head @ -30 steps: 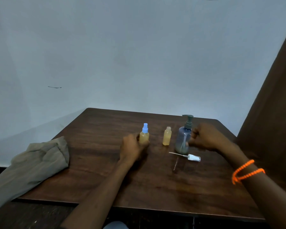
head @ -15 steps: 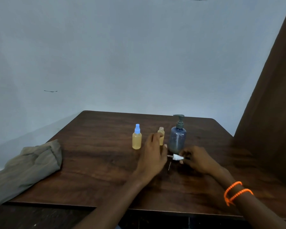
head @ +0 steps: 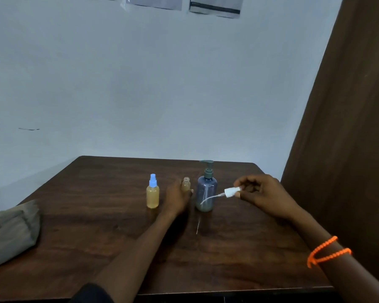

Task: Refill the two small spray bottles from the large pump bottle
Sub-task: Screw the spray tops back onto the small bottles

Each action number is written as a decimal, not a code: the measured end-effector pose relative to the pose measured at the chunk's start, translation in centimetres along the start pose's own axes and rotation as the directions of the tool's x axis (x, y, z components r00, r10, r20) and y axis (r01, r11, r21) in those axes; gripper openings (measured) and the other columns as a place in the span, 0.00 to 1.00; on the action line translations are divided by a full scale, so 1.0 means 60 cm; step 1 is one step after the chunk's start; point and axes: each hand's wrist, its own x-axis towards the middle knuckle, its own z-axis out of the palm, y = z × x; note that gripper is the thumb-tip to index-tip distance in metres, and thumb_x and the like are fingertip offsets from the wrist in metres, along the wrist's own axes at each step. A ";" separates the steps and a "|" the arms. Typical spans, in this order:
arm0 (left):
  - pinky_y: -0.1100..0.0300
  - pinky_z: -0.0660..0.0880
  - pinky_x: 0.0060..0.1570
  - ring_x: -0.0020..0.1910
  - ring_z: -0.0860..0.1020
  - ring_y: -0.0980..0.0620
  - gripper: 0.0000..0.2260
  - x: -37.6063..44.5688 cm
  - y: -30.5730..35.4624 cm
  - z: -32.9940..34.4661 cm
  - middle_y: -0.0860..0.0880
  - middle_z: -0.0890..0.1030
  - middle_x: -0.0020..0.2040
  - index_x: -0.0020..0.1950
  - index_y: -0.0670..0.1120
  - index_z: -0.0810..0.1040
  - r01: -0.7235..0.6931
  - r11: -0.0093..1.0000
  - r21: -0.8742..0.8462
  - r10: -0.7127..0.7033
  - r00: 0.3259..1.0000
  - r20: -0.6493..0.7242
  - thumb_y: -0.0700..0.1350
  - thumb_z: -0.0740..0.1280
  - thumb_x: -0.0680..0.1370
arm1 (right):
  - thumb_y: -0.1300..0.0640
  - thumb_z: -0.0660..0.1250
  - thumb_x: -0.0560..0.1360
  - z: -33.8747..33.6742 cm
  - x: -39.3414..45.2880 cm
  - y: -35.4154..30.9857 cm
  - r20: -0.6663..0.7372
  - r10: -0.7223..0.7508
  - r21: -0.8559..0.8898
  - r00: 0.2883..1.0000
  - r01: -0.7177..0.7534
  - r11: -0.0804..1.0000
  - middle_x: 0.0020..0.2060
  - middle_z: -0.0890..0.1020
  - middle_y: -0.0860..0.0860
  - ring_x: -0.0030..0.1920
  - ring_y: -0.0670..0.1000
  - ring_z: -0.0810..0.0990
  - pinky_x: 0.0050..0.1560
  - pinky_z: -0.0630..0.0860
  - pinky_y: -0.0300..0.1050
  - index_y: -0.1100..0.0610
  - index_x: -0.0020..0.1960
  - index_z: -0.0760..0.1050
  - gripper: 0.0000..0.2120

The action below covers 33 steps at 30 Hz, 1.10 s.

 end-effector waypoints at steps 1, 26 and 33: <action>0.53 0.78 0.45 0.46 0.82 0.48 0.13 -0.008 -0.003 -0.003 0.49 0.84 0.44 0.46 0.48 0.77 -0.022 1.000 -0.006 0.022 1.000 -0.001 0.57 0.64 0.76 | 0.58 0.77 0.72 0.003 0.006 -0.006 -0.019 -0.008 0.003 1.000 0.008 1.000 0.40 0.86 0.47 0.39 0.46 0.83 0.43 0.78 0.38 0.50 0.51 0.85 0.08; 0.67 0.65 0.35 0.34 0.73 0.60 0.11 -0.089 -0.040 -0.062 0.57 0.74 0.34 0.42 0.53 0.72 -0.194 0.978 0.073 0.195 0.981 0.000 0.47 0.75 0.74 | 0.61 0.68 0.78 0.141 0.137 -0.137 0.317 -0.169 -0.409 0.933 0.295 0.864 0.46 0.78 0.50 0.47 0.50 0.75 0.47 0.73 0.46 0.58 0.54 0.81 0.07; 0.61 0.71 0.37 0.34 0.75 0.58 0.12 -0.089 -0.046 -0.065 0.56 0.77 0.34 0.40 0.56 0.72 -0.193 0.980 0.045 0.195 0.981 -0.024 0.49 0.75 0.74 | 0.56 0.70 0.78 0.185 0.160 -0.135 0.367 -0.060 -0.414 0.928 0.221 0.883 0.34 0.78 0.50 0.39 0.52 0.77 0.35 0.67 0.44 0.61 0.43 0.80 0.09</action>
